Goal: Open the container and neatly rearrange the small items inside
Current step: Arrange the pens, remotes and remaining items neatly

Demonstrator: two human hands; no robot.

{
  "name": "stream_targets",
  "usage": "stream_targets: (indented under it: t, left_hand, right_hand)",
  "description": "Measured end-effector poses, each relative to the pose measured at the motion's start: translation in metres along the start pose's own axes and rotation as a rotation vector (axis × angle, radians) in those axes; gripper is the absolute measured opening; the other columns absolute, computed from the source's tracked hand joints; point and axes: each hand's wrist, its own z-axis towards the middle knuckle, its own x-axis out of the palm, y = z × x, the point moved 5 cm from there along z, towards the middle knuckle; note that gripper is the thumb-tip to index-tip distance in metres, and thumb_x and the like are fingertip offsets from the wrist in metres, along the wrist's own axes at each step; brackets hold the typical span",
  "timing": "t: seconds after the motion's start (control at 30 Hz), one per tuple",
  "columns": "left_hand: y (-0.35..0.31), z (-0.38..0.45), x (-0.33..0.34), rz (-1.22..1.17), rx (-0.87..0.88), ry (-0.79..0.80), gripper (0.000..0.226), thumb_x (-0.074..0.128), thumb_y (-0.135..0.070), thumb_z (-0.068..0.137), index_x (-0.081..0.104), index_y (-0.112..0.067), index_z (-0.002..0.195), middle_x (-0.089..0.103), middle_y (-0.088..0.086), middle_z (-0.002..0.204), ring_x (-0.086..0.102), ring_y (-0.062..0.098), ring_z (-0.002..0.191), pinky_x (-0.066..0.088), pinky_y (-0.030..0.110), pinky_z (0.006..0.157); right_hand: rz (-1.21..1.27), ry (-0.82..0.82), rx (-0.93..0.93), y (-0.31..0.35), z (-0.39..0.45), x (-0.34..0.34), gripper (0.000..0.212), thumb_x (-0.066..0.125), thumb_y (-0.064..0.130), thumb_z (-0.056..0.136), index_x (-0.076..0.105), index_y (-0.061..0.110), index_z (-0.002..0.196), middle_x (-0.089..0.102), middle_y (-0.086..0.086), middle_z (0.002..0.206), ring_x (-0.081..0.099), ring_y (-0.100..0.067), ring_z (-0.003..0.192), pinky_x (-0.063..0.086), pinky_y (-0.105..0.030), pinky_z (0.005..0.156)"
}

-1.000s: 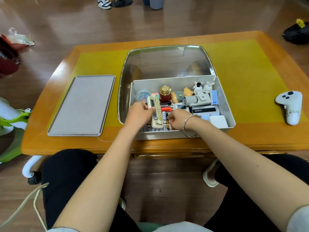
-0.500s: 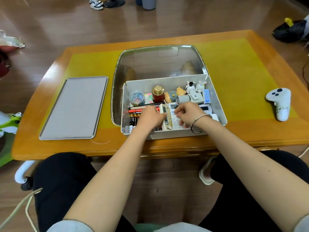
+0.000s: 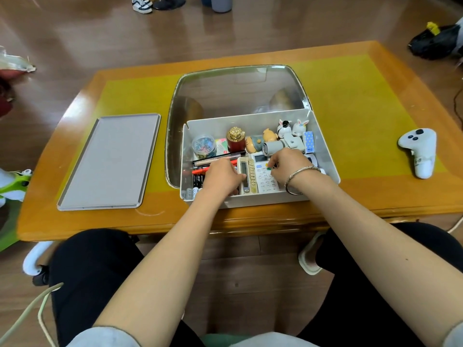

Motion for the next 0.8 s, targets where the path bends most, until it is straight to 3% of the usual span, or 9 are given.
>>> stream_targets:
  t: [0.13,0.3,0.57,0.8]
  left_hand:
    - [0.002,-0.001,-0.002,-0.023,0.012,0.031,0.031,0.061,-0.033,0.092,0.069,-0.007,0.077,0.071,0.007,0.066,0.070,0.022,0.066,0.057,0.031,0.066]
    - [0.007,0.005,-0.032,0.295,0.167,-0.263,0.018,0.061,-0.023,0.091,0.064,-0.010,0.103,0.067,0.010,0.099,0.062,0.030,0.092,0.049,0.037,0.075]
    - [0.010,0.024,-0.031,0.620,0.293,-0.158,0.020,0.057,-0.010,0.091,0.063,-0.011,0.111,0.062,0.013,0.110,0.060,0.032,0.098,0.050,0.039,0.076]
    - [0.009,0.027,-0.035,0.705,0.338,-0.108,0.019,0.059,-0.010,0.086,0.064,-0.005,0.104,0.063,0.015,0.103,0.062,0.033,0.092,0.050,0.039,0.073]
  right_hand:
    - [0.004,0.058,-0.017,0.002,-0.002,0.008,0.026,0.054,0.007,0.083,0.069,0.016,0.103,0.066,-0.009,0.106,0.061,-0.025,0.097,0.051,-0.030,0.085]
    - [0.048,0.014,-0.092,0.010,0.001,0.009,0.026,0.057,0.009,0.083,0.068,0.014,0.106,0.068,-0.008,0.104,0.061,-0.025,0.099,0.049,-0.031,0.089]
    - [-0.023,0.067,-0.249,0.040,0.015,0.021,0.048,0.055,0.012,0.086,0.048,0.015,0.134,0.046,-0.009,0.134,0.047,-0.025,0.121,0.038,-0.035,0.104]
    - [-0.122,0.081,-0.275,0.044,0.017,0.025,0.049,0.049,0.006,0.087,0.047,0.018,0.134,0.049,-0.008,0.136,0.050,-0.028,0.120,0.044,-0.041,0.099]
